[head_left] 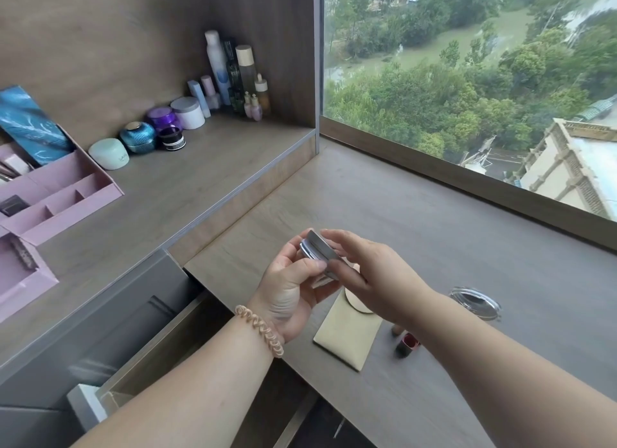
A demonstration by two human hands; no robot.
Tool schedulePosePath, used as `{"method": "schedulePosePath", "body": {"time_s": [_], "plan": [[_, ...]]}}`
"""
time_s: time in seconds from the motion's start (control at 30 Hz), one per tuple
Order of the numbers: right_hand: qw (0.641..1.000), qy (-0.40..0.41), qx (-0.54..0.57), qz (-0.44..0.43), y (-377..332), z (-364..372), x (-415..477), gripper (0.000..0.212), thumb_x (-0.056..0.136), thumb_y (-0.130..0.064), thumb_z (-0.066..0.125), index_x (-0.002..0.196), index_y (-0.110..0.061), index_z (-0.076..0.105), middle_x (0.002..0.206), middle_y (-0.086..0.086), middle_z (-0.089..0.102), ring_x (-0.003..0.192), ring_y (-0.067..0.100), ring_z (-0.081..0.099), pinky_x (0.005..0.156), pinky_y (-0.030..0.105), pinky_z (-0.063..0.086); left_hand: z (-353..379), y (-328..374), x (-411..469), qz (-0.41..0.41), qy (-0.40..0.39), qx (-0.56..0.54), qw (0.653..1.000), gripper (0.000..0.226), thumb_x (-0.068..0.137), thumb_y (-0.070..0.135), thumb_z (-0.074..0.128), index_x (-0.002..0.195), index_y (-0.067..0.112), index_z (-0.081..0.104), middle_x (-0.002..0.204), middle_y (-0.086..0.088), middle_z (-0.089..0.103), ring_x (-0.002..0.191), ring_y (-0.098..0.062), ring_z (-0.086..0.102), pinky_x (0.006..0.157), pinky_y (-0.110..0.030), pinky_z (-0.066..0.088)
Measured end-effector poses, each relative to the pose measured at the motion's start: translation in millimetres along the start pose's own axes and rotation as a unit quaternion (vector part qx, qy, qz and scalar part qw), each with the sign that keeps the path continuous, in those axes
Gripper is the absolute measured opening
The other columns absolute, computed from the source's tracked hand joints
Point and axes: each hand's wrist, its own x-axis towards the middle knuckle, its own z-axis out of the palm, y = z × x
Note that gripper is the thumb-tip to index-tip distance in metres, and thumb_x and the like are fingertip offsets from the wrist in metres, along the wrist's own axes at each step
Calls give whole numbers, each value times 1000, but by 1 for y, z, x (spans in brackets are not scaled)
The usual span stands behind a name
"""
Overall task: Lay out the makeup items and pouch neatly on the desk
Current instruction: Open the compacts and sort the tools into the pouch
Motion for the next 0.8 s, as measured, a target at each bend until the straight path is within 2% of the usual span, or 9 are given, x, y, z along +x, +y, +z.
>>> {"method": "schedulePosePath", "body": {"time_s": [0.1, 0.2, 0.33, 0.47, 0.63, 0.8], "plan": [[997, -3, 78, 29, -3, -4, -2, 36, 91, -25, 53, 125, -32, 51, 113, -11, 66, 107, 2, 60, 90, 33, 51, 2, 0, -3, 14, 2, 21, 1000, 67, 70, -2, 59, 133, 15, 44, 112, -16, 65, 96, -32, 67, 89, -51, 52], [990, -1, 137, 44, -2, -3, -4, 35, 89, -16, 60, 124, -22, 56, 113, -8, 66, 108, 0, 60, 90, 29, 52, 3, -1, -6, 25, 8, 42, 999, 67, 70, 0, 60, 133, 17, 45, 117, -19, 63, 104, -36, 64, 96, -56, 46], [970, -1, 228, 78, 0, -4, -9, 37, 81, -19, 64, 118, -22, 59, 112, -5, 67, 111, 9, 61, 88, 34, 55, 6, -2, -9, 25, 18, 36, 999, 60, 72, 8, 60, 129, 23, 52, 105, -10, 67, 92, -26, 66, 89, -47, 50], [961, 0, 261, 95, 2, -8, -13, 31, 76, -28, 70, 106, -30, 62, 108, -5, 67, 112, 9, 60, 82, 33, 56, 9, -4, -10, 21, 23, 49, 998, 59, 69, 6, 58, 125, 24, 55, 101, -9, 69, 90, -24, 66, 86, -44, 51], [959, -6, 262, 105, 3, -10, -15, 44, 67, -35, 81, 105, -36, 59, 113, -8, 65, 118, 5, 55, 91, 38, 54, 14, -4, -13, 18, 4, 52, 998, 65, 66, -3, 52, 126, 20, 53, 104, -12, 67, 88, -30, 68, 74, -39, 57], [955, -10, 275, 112, 5, -19, -18, 52, 59, -39, 82, 107, -39, 59, 115, -2, 65, 112, 10, 60, 87, 42, 55, 17, -6, -16, 14, -3, 65, 998, 60, 69, 0, 56, 127, 15, 51, 115, -17, 66, 100, -35, 65, 72, -39, 57]]}}
